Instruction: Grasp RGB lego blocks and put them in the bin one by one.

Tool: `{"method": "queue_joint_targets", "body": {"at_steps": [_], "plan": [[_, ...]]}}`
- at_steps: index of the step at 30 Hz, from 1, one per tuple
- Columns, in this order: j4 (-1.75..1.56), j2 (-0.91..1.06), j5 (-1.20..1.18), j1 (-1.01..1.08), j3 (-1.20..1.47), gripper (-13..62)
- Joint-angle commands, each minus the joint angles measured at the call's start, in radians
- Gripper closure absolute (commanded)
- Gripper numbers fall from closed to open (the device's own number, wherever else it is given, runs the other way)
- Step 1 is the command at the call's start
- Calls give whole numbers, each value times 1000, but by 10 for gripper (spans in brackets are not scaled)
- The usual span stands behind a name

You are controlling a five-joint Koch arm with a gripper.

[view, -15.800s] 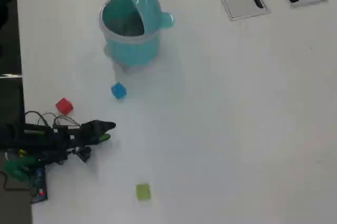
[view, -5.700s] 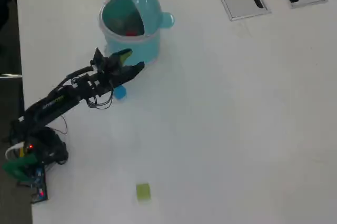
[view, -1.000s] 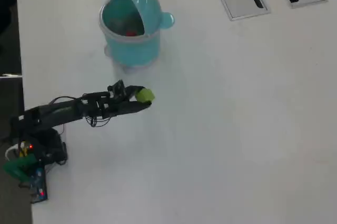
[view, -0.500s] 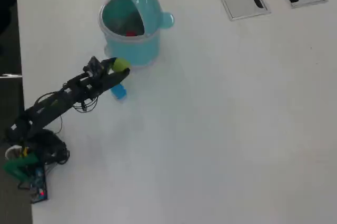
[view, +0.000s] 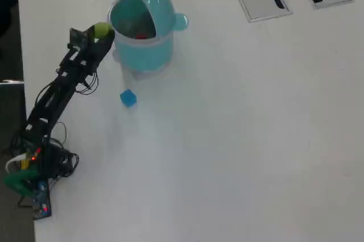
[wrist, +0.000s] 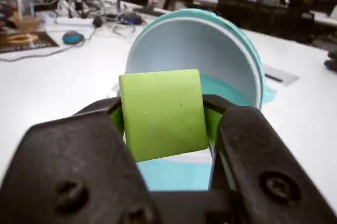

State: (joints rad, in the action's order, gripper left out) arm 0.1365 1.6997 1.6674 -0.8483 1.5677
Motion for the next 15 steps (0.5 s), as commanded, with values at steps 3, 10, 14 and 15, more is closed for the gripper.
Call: {"method": "queue_joint_targets", "body": {"at_steps": [3, 10, 14, 15], "plan": [[-80, -66, 31, -37, -201, 441], [-54, -436, 38, -31, -643, 439], [-54, -569, 37, -9, -761, 439], [-54, -577, 37, -6, -756, 439]]}}
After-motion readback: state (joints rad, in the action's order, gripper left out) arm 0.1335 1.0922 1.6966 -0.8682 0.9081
